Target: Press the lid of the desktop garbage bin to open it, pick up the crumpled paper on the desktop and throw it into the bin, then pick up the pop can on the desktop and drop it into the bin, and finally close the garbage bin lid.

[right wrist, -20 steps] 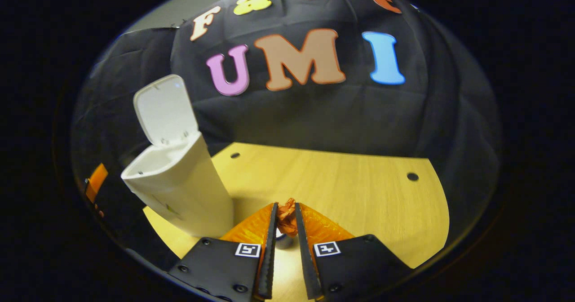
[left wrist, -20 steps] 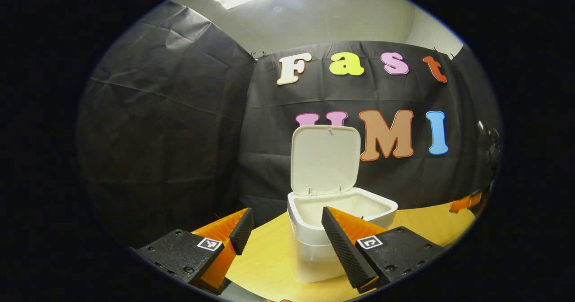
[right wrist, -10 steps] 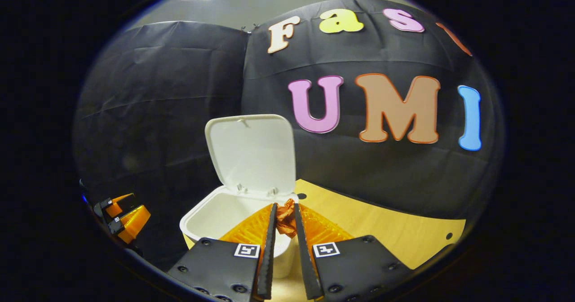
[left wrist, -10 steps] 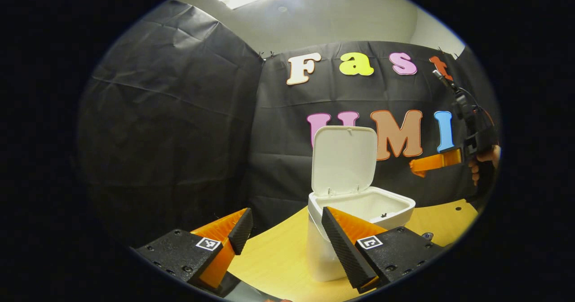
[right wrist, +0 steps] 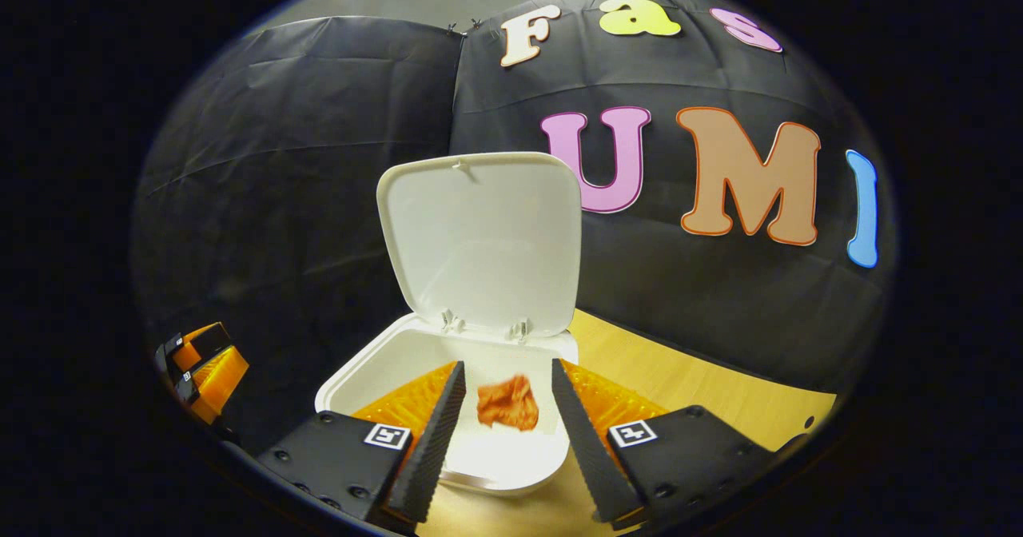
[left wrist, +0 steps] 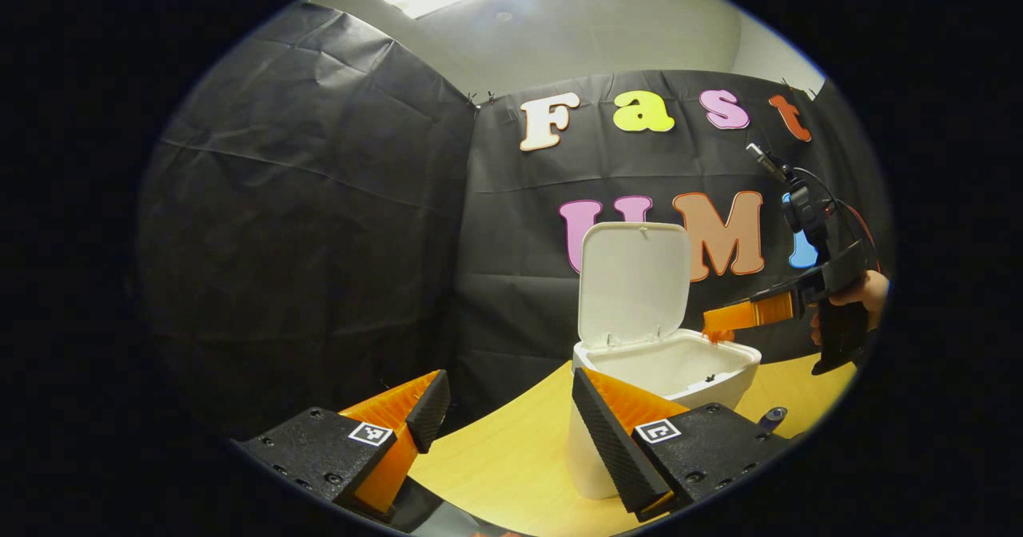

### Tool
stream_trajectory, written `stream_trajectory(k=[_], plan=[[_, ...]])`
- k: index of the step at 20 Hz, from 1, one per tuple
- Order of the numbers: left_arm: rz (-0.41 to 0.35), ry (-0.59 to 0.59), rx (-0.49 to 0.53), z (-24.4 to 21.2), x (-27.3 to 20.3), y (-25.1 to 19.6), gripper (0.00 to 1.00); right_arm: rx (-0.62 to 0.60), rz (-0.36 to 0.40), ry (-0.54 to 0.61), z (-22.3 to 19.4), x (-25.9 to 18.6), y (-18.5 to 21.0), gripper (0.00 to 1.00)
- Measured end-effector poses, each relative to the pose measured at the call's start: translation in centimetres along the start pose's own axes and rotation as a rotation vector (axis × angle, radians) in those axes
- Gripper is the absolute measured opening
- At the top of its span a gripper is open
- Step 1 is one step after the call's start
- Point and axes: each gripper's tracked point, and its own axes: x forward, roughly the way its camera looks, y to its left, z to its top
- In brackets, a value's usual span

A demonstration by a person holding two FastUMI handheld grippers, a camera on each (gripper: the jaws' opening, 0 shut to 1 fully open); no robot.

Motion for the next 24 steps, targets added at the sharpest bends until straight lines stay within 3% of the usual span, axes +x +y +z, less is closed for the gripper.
stream_trajectory(k=[1,3,7,10,14,19,21,24], plan=[[0.004,-0.007,0.003,0.2,0.2,0.2,0.94,0.000,-0.003,-0.004,0.1,0.1,0.0,0.87],[-0.002,-0.026,0.014,1.0,0.1,0.6,0.96,0.006,-0.013,-0.023,0.5,0.0,-0.2,1.00],[-0.077,-0.047,0.014,2.0,0.2,-2.3,0.94,0.015,-0.064,-0.058,1.1,-1.9,-2.0,0.99],[-0.213,-0.081,-0.022,3.8,0.5,-7.7,0.94,0.033,-0.167,-0.085,0.3,-6.0,-5.8,0.99],[-0.476,-0.139,-0.087,6.4,-0.3,-17.6,0.96,0.089,-0.391,-0.101,-2.4,-14.6,-13.8,0.99],[-0.813,-0.126,-0.170,6.6,-3.4,-30.4,0.94,0.233,-0.715,-0.096,-9.2,-29.6,-20.9,0.99],[-0.905,-0.111,-0.143,5.2,-4.5,-34.3,0.96,0.296,-0.852,-0.091,-12.3,-35.9,-21.9,0.99],[-0.983,-0.090,-0.093,2.3,-5.0,-38.5,0.94,0.423,-1.042,-0.092,-17.1,-44.6,-21.3,0.99]])
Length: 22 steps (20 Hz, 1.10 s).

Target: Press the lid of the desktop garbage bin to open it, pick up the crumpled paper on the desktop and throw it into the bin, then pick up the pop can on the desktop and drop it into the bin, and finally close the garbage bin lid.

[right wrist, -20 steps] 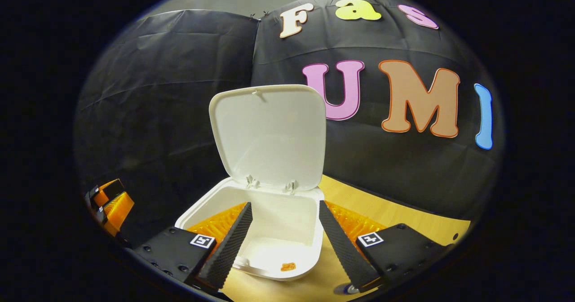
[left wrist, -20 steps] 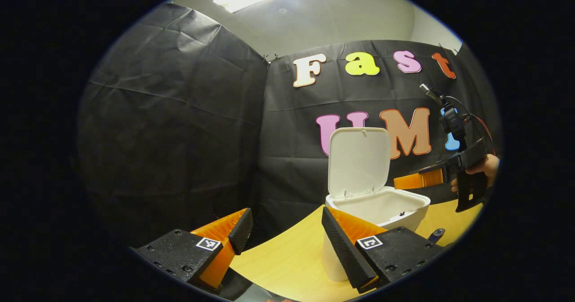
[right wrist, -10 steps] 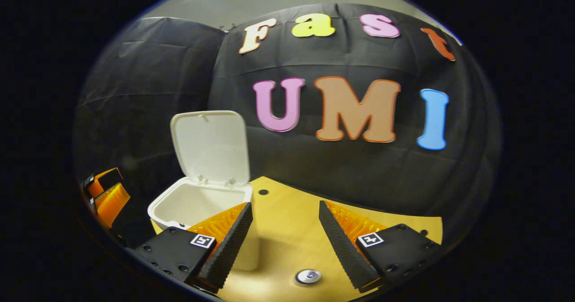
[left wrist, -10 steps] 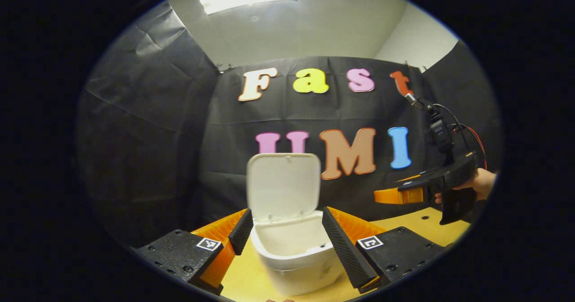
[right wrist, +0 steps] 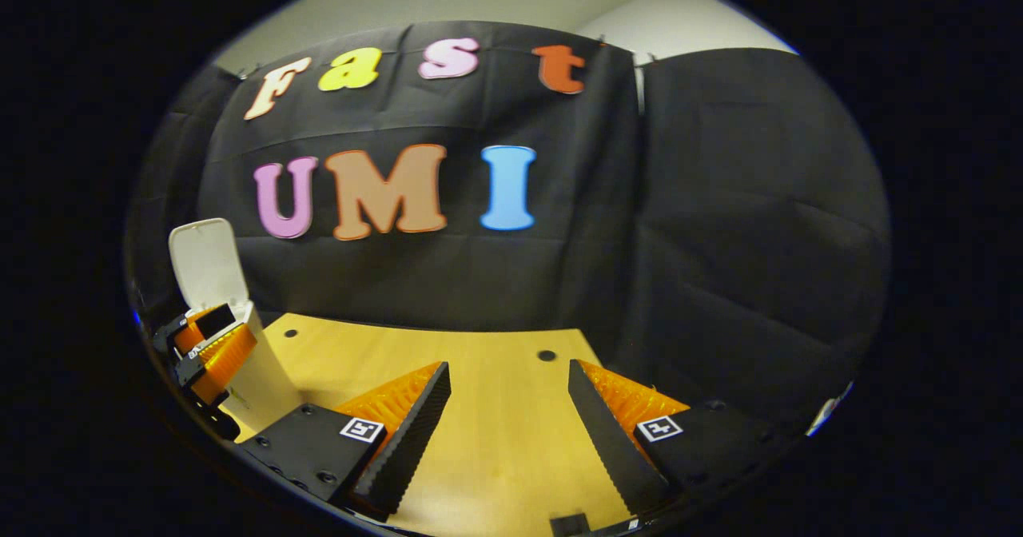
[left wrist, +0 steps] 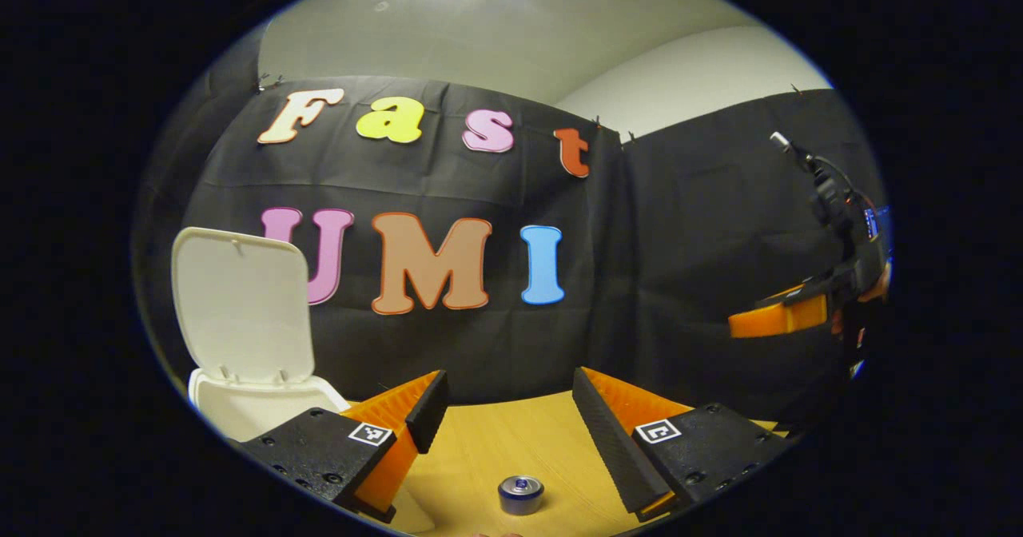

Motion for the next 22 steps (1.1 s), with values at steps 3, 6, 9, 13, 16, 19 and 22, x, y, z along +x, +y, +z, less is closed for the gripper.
stream_trajectory(k=[3,6,9,13,16,19,22], plan=[[-0.038,0.072,-0.014,-5.0,2.0,-1.3,0.93,0.129,-0.138,-0.003,-2.3,-5.0,-2.7,0.97],[-0.018,0.156,-0.025,-10.4,3.0,-1.0,0.93,0.143,-0.290,0.000,-4.7,-9.6,-5.8,0.96],[0.009,0.245,0.028,-15.3,3.4,-0.2,0.93,0.162,-0.372,-0.033,-4.7,-13.2,-7.7,0.96],[0.014,0.345,0.044,-21.3,4.0,-0.3,0.93,0.167,-0.413,-0.017,-5.6,-13.9,-8.2,0.96],[0.054,0.414,0.011,-24.3,3.9,0.1,0.93,0.087,-0.424,-0.004,-6.1,-14.0,-7.7,0.96],[0.073,0.464,-0.021,-26.6,4.0,0.3,0.94,0.021,-0.431,0.001,-6.0,-13.7,-7.3,0.98],[0.082,0.512,-0.021,-28.7,3.6,0.4,0.94,-0.007,-0.439,0.018,-6.3,-13.1,-7.0,0.97]])
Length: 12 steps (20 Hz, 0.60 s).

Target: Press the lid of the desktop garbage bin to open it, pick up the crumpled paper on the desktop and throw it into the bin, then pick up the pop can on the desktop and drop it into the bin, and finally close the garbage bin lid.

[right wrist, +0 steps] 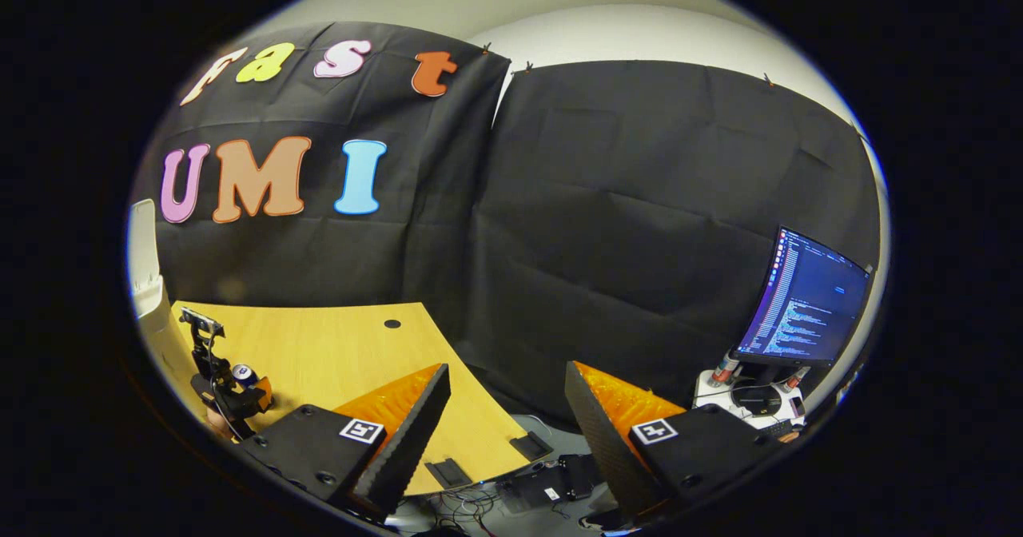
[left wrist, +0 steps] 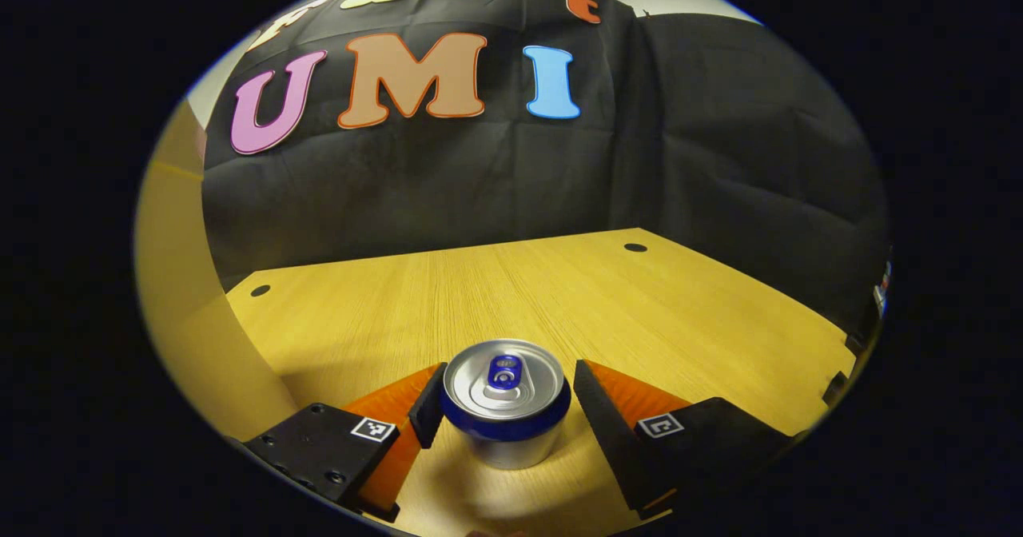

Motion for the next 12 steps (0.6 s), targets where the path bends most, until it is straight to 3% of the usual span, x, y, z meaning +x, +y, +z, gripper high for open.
stream_trajectory(k=[3,5,6,7,10,12], plan=[[0.001,0.060,0.001,-1.8,0.3,-0.1,0.92,-0.002,-0.003,0.012,-0.4,0.3,0.2,0.96],[0.002,0.054,-0.005,-1.7,0.3,0.0,0.80,0.006,-0.005,0.014,-0.5,0.4,0.1,0.97],[0.000,0.058,0.005,-1.8,0.3,-0.1,0.79,0.008,-0.009,0.015,-0.7,0.6,-0.1,1.00],[-0.001,0.060,0.020,-1.6,0.2,0.0,0.78,0.010,-0.013,0.016,-0.8,0.6,-0.2,0.97],[-0.014,0.029,0.033,0.4,-0.7,-0.3,0.78,0.025,-0.009,0.012,-0.8,1.1,-0.5,1.00],[-0.025,-0.004,0.034,3.4,-1.2,-0.4,0.77,0.029,-0.001,0.012,-0.9,1.7,-0.5,0.96]])
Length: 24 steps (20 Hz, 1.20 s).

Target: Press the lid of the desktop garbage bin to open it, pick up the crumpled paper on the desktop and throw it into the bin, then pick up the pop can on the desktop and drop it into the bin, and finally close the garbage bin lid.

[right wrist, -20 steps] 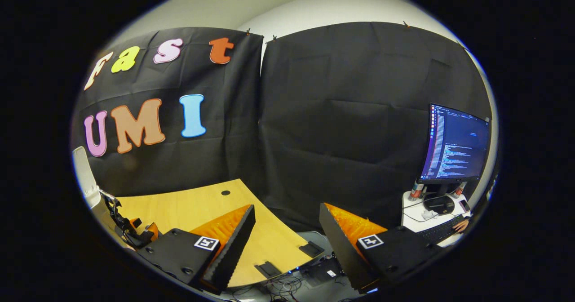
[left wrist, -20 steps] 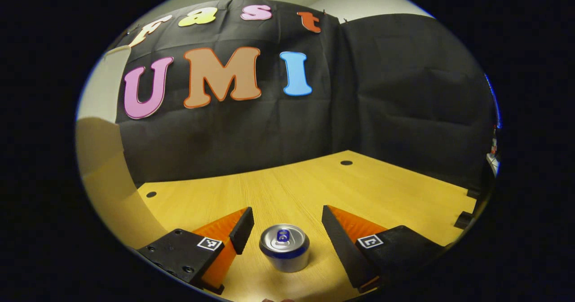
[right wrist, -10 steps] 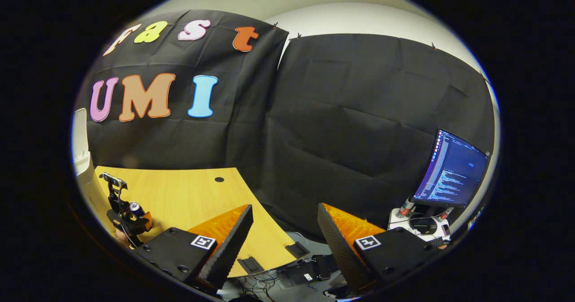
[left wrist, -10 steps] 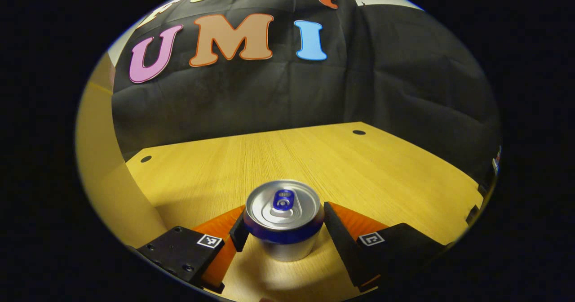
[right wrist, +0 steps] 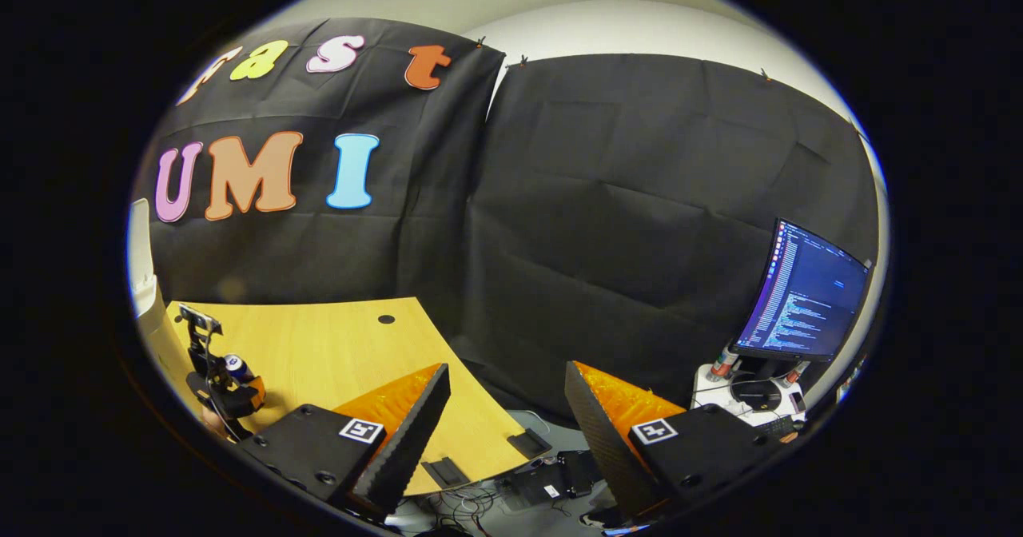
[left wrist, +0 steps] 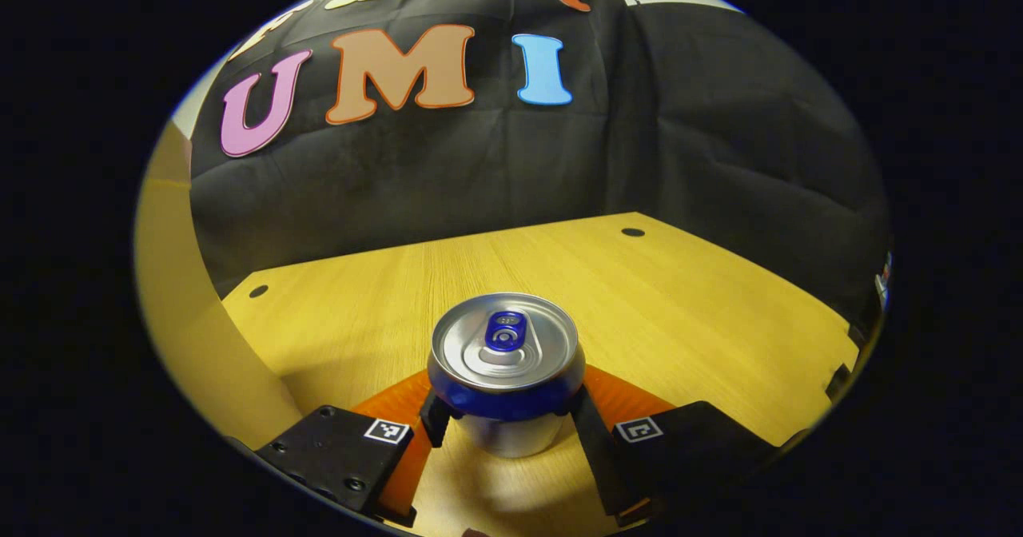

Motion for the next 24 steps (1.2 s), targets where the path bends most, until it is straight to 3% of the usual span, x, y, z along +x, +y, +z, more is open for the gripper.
stream_trajectory(k=[6,10,16,17,19,24], plan=[[-0.095,-0.190,-0.018,13.0,-4.2,-0.4,0.77,-0.020,0.069,-0.017,-0.5,1.9,0.8,0.97],[-0.073,-0.254,-0.111,19.5,-7.7,2.1,0.78,-0.027,0.163,-0.064,0.6,4.0,3.4,0.96],[0.161,-0.336,-0.135,24.3,-14.2,12.6,0.77,-0.007,0.383,-0.060,1.7,8.5,11.4,0.97],[0.203,-0.338,-0.142,24.2,-15.4,14.4,0.77,-0.003,0.426,-0.057,2.0,8.9,12.9,0.93],[0.279,-0.335,-0.154,23.0,-17.7,17.1,0.77,0.007,0.505,-0.065,2.8,9.6,16.0,1.00],[0.426,-0.292,-0.198,19.2,-21.5,21.8,0.77,0.017,0.664,-0.086,4.7,10.2,23.2,0.97]])
